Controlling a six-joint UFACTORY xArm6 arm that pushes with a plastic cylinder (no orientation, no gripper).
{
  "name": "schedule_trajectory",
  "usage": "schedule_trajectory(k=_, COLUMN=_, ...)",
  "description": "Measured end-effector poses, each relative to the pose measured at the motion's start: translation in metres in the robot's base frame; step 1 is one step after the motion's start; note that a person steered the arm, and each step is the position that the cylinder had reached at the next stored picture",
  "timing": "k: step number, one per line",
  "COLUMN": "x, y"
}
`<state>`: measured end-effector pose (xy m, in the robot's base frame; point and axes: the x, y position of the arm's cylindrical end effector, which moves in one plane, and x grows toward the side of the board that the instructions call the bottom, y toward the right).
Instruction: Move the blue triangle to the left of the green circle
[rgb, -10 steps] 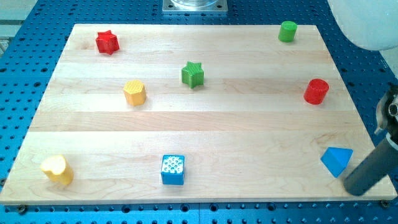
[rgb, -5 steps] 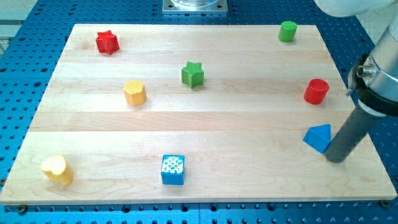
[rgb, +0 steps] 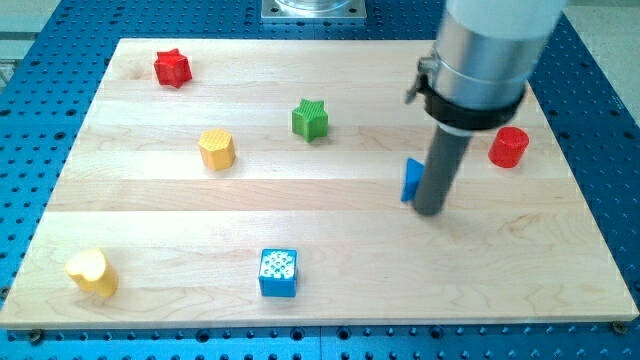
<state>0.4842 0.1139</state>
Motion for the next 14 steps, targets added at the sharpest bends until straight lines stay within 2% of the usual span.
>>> schedule_trajectory(k=1, x=-0.045, y=-0.026)
schedule_trajectory(k=2, x=-0.045, y=-0.046)
schedule_trajectory(k=4, x=-0.128, y=-0.030)
schedule_trajectory(k=5, x=-0.144, y=-0.022)
schedule_trajectory(k=6, x=-0.188, y=-0.010)
schedule_trajectory(k=7, x=-0.200, y=0.021)
schedule_trajectory(k=8, x=-0.238, y=-0.042)
schedule_trajectory(k=9, x=-0.224, y=-0.062)
schedule_trajectory(k=10, x=-0.171, y=-0.062)
schedule_trajectory(k=11, x=-0.176, y=-0.092)
schedule_trajectory(k=14, x=-0.217, y=-0.096)
